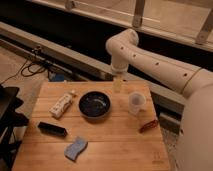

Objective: Move the arm in a circular motion

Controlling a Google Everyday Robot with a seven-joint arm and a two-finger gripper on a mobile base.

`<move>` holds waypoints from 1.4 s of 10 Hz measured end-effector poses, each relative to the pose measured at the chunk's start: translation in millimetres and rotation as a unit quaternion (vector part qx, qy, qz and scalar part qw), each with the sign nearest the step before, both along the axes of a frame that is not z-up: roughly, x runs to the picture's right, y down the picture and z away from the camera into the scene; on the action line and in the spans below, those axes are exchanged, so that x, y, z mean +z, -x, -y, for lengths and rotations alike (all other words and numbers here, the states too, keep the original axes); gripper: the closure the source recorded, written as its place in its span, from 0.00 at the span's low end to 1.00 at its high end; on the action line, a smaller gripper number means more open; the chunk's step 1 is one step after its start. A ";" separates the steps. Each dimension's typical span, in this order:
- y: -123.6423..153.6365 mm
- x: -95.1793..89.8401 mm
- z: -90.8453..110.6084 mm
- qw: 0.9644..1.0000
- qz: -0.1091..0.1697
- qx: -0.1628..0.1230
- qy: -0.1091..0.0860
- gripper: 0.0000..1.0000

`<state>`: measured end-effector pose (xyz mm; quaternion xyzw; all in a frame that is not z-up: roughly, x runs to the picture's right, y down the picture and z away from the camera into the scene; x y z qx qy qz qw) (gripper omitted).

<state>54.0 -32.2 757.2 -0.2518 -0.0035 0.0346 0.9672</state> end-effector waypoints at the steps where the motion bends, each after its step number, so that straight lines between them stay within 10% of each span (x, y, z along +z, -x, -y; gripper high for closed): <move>1: 15.3 -14.8 -19.6 1.000 0.006 -0.010 0.006 0.20; 6: 11.5 -49.5 -66.8 0.999 -0.018 0.017 0.027 0.20; 14: -176.7 -24.3 -53.8 0.982 -0.133 0.115 0.062 0.20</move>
